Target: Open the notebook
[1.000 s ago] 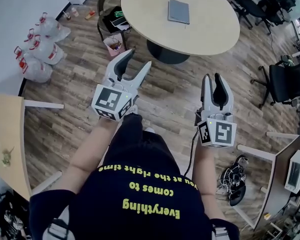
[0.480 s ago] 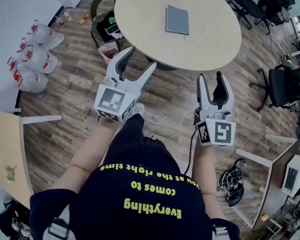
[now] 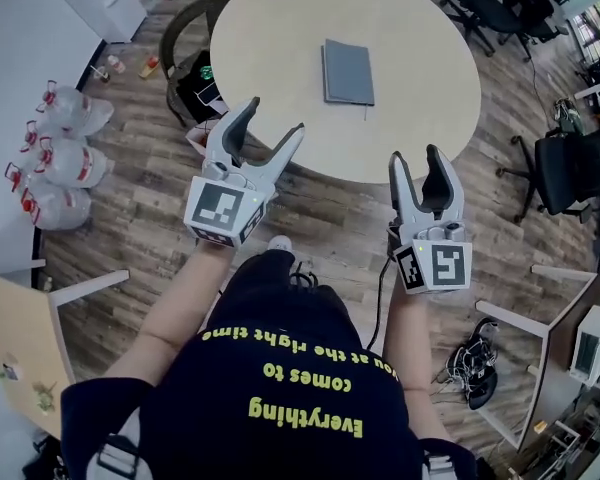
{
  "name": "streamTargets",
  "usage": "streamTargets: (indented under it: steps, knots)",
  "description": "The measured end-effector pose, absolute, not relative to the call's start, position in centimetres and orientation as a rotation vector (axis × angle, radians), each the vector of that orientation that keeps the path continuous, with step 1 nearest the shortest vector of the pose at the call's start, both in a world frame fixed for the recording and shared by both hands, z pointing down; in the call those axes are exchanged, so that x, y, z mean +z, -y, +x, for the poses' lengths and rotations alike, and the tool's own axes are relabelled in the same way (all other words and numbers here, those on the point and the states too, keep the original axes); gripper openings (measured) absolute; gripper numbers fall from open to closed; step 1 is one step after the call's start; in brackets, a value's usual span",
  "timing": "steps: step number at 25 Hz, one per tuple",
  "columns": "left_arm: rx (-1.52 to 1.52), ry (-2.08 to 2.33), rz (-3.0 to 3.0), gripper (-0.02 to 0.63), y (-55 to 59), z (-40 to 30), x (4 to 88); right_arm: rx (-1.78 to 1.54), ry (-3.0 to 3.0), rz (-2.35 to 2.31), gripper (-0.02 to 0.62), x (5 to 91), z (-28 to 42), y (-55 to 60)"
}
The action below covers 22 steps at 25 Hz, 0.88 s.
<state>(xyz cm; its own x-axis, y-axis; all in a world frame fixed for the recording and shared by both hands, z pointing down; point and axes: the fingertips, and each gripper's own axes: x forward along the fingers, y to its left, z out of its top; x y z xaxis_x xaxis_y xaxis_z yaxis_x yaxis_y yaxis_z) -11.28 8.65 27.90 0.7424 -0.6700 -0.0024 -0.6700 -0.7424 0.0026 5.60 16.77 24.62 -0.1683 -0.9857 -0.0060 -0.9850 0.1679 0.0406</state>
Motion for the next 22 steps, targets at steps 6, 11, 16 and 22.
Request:
streamTargets:
  steps: [6,11,16,22]
  knots:
    - [-0.003,1.076,2.912,0.314,-4.8,-10.5,29.0,-0.002,2.373,2.079,0.328,25.4,7.1,-14.0]
    - [-0.003,1.060,2.883,0.314,-3.1,-8.8,29.8,-0.018,2.366,2.082,0.356,25.5,8.4,-12.2]
    - [0.002,1.093,2.872,0.325,-1.1,-6.6,30.0,-0.021,2.434,2.002,0.356,25.9,9.6,-8.8]
    - [0.000,1.142,2.842,0.383,2.8,-3.4,29.7,-0.042,2.567,1.813,0.334,25.4,11.1,-2.4]
